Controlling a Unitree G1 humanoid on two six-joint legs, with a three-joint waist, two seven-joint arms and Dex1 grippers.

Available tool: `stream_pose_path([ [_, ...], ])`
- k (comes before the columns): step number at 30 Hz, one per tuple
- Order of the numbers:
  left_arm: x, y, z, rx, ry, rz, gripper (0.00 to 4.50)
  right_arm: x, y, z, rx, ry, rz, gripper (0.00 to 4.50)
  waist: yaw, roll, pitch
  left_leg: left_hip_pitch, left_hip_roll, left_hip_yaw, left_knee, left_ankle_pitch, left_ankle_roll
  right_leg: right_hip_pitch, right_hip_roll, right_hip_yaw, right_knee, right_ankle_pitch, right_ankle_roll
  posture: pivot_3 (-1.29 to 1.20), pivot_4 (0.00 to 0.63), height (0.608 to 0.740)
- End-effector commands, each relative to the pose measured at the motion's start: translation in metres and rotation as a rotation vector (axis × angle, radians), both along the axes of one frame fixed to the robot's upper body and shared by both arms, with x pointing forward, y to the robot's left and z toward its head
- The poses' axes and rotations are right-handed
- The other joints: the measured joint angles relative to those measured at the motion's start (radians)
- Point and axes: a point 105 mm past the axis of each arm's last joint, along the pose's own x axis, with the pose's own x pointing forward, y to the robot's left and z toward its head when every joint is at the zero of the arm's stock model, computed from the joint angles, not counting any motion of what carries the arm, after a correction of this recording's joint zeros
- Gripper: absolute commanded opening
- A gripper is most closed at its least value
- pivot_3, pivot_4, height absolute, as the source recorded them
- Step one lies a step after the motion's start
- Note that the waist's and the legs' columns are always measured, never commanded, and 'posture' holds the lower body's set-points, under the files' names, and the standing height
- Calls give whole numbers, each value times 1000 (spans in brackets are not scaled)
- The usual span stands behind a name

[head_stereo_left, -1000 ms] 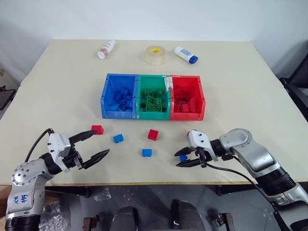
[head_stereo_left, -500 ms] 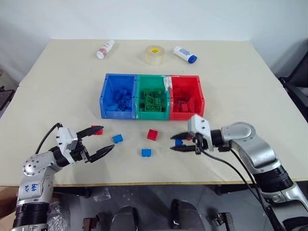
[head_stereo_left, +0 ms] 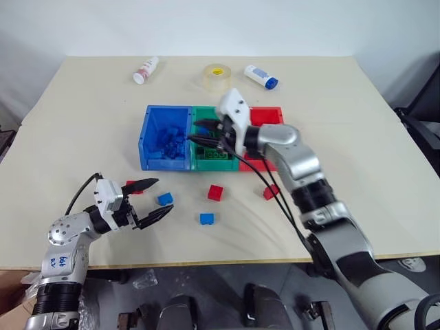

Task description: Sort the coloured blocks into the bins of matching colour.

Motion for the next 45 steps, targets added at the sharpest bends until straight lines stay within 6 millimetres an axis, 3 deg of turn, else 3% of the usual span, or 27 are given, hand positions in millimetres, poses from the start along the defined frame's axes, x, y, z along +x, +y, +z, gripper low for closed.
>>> stream_pose_path([
  [1, -3, -5, 6, 3, -41, -6, 4500, 6, 22, 15, 55, -60, -17, 1414, -1, 0, 0, 0, 0, 0, 0, 0, 0, 0, 0, 0, 0, 0, 0, 0, 150, 740],
  [5, -5, -6, 7, -1, -47, -2, 4500, 7, 49, 21, 97, -56, -47, 1414, -12, 0, 0, 0, 0, 0, -1, 0, 0, 0, 0, 0, 0, 0, 0, 0, 150, 740],
  [10, -6, -6, 7, -1, -52, 7, 4500, 9, 61, 19, 117, -33, -78, 3177, -14, 0, 0, 0, 0, 0, -1, 0, -1, 0, 0, 0, 0, 0, 0, 0, 150, 740],
  [14, -4, -6, 6, 0, -53, 2, 4500, 7, 55, 19, 117, -52, -46, 4466, -22, 1, 1, 0, 0, 0, -2, 0, -1, -1, 0, 0, 0, 0, 0, 0, 150, 740],
  [18, -2, -8, 5, 0, -52, -13, 4500, 6, 42, 16, 100, -78, -2, 4466, -25, 1, 1, 0, 0, 0, -2, 0, -1, -1, 0, 0, -1, 0, 0, 0, 150, 740],
  [21, 2, -8, 6, 0, -50, -26, 4500, -2, 16, 2, 39, -99, 87, 4466, -18, 1, 1, 0, 0, 0, -2, 0, -1, 0, 0, 0, -1, 0, 0, 0, 150, 740],
  [26, 7, 1, 2, 15, -34, -36, 4500, -28, -48, -24, -48, -117, 141, 4466, 2, 1, 1, 0, 0, 0, -1, 0, 0, 0, 0, 0, -1, 0, 0, 0, 150, 740],
  [29, 9, 6, 1, 22, -25, -35, 4500, -40, -87, -32, -89, -95, 89, 4466, 2, 2, 1, 0, 0, 0, 0, 0, 0, 0, 0, 0, 0, 0, 0, 0, 150, 740],
  [36, 11, 12, -2, 35, -3, -43, 4500, -90, -197, -63, -233, 84, -146, 4466, 29, 1, 1, 0, 0, 0, -1, -1, 1, 0, -1, 0, -2, 0, 0, 0, 150, 740],
  [41, 12, 13, -3, 34, 3, -58, 4500, -123, -245, -76, -280, 204, -312, 4466, 33, 2, 1, 0, 0, 1, 0, -1, 0, 0, 0, 0, -3, 0, 0, 0, 150, 740],
  [45, 15, 11, -2, 33, 8, -72, 4500, -135, -254, -79, -289, 236, -365, 4466, 29, 1, 1, 1, 0, 0, 1, -1, 1, 2, -1, 0, -3, 0, 0, 0, 150, 740],
])
